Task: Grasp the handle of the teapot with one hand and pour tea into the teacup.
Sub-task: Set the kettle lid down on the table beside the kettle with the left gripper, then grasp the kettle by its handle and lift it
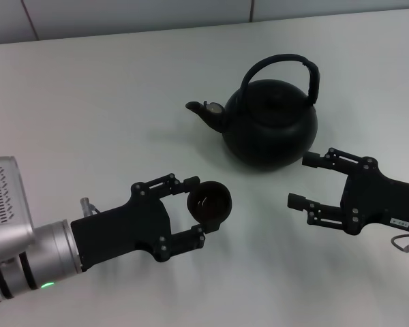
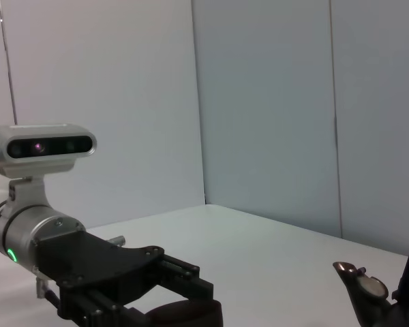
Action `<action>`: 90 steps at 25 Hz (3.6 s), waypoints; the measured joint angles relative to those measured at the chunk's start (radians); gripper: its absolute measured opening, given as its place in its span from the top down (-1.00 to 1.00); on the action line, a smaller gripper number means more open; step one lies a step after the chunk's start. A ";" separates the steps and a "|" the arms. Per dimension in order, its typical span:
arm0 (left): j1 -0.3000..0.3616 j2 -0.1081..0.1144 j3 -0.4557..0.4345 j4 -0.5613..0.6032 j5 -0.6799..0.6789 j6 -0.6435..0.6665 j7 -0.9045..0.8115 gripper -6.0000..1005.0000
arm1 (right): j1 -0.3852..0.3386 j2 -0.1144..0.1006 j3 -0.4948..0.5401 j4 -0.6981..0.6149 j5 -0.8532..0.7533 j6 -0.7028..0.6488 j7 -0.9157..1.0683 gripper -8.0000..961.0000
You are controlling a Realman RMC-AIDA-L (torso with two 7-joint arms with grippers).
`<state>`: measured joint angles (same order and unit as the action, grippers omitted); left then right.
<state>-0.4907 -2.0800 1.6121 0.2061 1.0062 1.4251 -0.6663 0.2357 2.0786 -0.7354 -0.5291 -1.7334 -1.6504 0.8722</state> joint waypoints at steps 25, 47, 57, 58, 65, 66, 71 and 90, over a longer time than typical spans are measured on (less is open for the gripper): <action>0.044 0.000 0.078 0.032 -0.009 -0.199 -0.027 -0.46 | -0.008 0.000 -0.003 0.000 0.000 -0.002 -0.011 -0.60; 0.062 0.000 0.105 0.060 -0.010 -0.225 -0.030 -0.50 | -0.012 -0.005 0.014 -0.025 -0.001 0.001 0.000 -0.60; 0.082 0.000 0.118 0.118 -0.007 -0.220 -0.094 -0.51 | -0.009 -0.005 0.014 -0.028 -0.002 0.001 0.001 -0.60; 0.082 0.000 0.118 0.118 -0.007 -0.220 -0.094 -0.51 | -0.009 -0.005 0.014 -0.028 -0.002 0.001 0.001 -0.60; 0.083 0.000 0.123 0.130 -0.008 -0.227 -0.088 -0.56 | -0.010 -0.005 0.017 -0.028 -0.002 0.008 -0.001 -0.60; 0.083 0.000 0.123 0.130 -0.008 -0.227 -0.089 -0.60 | -0.010 -0.005 0.017 -0.028 -0.002 0.012 -0.001 -0.60; 0.083 0.000 0.125 0.130 -0.008 -0.227 -0.093 -0.73 | -0.010 -0.005 0.018 -0.028 -0.002 0.017 -0.005 -0.60; 0.081 0.000 0.137 0.130 -0.009 -0.239 -0.095 -0.73 | -0.009 -0.005 0.013 -0.028 -0.001 0.025 -0.008 -0.60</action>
<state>-0.4096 -2.0799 1.7495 0.3359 0.9969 1.1860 -0.7617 0.2270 2.0739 -0.7228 -0.5568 -1.7349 -1.6259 0.8639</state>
